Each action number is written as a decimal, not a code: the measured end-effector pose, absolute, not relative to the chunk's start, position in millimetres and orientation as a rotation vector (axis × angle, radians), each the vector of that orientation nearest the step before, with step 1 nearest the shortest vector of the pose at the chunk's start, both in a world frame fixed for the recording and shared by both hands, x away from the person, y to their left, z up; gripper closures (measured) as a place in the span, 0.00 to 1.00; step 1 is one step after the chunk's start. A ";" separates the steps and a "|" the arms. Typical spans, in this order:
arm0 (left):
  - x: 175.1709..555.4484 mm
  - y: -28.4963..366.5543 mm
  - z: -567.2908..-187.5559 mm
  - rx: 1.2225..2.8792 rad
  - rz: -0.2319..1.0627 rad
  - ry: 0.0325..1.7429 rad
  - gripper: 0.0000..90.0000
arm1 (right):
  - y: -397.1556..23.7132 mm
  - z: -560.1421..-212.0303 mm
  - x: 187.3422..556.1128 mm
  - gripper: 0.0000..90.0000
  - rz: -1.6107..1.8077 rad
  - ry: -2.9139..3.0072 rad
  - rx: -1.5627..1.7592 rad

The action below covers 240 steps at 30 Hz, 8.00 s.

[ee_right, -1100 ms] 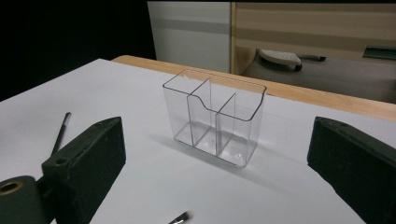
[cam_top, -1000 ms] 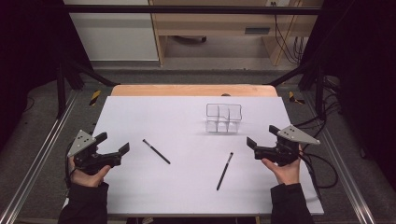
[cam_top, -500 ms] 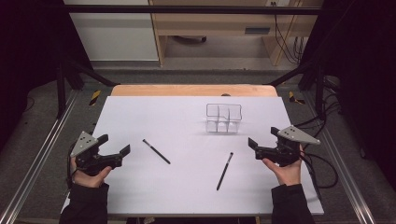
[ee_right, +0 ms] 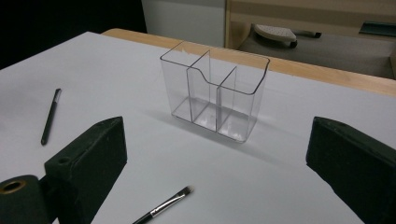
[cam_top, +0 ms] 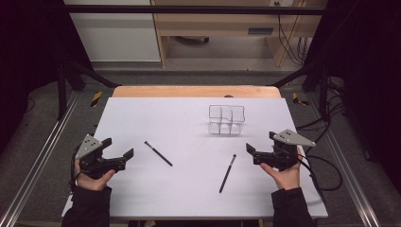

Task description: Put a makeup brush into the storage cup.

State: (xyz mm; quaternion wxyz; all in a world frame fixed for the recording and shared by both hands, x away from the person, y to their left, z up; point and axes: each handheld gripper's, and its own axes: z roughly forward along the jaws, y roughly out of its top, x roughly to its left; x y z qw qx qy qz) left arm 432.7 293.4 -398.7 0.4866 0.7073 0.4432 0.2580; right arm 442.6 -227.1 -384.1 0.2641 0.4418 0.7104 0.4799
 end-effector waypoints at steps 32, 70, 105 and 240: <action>432.9 286.5 -403.1 1.755 0.626 1.073 0.06 | -176.6 -425.8 441.2 0.12 1.129 2.146 1.237; 433.1 282.9 -403.9 1.776 0.629 1.057 0.06 | -148.8 -471.6 444.6 0.33 0.934 2.296 1.273; 433.5 281.1 -404.8 1.789 0.624 1.048 0.06 | -148.9 -474.7 445.5 0.66 0.897 2.352 1.236; 434.2 281.7 -403.6 1.800 0.623 1.041 0.07 | -149.7 -449.2 479.9 0.86 0.453 2.659 1.344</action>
